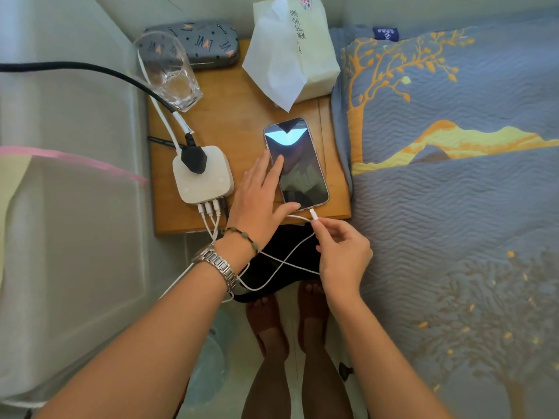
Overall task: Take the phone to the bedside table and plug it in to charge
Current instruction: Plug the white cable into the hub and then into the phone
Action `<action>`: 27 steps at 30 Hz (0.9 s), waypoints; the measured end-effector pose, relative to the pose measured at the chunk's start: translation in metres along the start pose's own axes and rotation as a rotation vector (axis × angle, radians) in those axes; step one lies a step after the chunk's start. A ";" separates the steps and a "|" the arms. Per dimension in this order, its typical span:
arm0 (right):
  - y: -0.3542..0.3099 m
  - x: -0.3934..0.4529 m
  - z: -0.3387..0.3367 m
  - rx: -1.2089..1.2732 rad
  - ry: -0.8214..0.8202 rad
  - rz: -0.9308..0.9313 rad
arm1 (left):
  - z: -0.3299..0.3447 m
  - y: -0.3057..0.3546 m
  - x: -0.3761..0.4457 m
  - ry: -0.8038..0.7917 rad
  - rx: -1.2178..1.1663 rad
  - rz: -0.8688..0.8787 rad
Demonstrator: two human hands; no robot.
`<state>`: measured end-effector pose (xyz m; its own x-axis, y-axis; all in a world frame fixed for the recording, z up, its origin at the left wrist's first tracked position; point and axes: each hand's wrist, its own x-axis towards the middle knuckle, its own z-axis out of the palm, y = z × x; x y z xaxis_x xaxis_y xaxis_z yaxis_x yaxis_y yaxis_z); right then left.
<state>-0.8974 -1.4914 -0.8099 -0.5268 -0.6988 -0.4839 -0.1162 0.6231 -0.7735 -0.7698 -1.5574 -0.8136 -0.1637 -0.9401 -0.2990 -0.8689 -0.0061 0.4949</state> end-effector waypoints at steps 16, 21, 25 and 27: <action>0.004 -0.007 0.015 -0.052 0.143 -0.120 | 0.002 -0.005 0.004 -0.015 0.127 0.030; 0.006 -0.010 0.023 -0.020 0.183 -0.107 | 0.001 -0.005 0.006 -0.020 0.172 0.031; 0.005 -0.010 0.027 0.000 0.200 -0.115 | -0.001 -0.004 0.008 -0.022 0.182 0.032; 0.005 -0.010 0.026 -0.004 0.196 -0.123 | -0.002 -0.003 0.009 -0.025 0.189 0.033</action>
<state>-0.8707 -1.4907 -0.8197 -0.6622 -0.6879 -0.2971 -0.1923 0.5392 -0.8200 -0.7674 -1.5664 -0.8158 -0.2032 -0.9299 -0.3066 -0.9348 0.0911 0.3434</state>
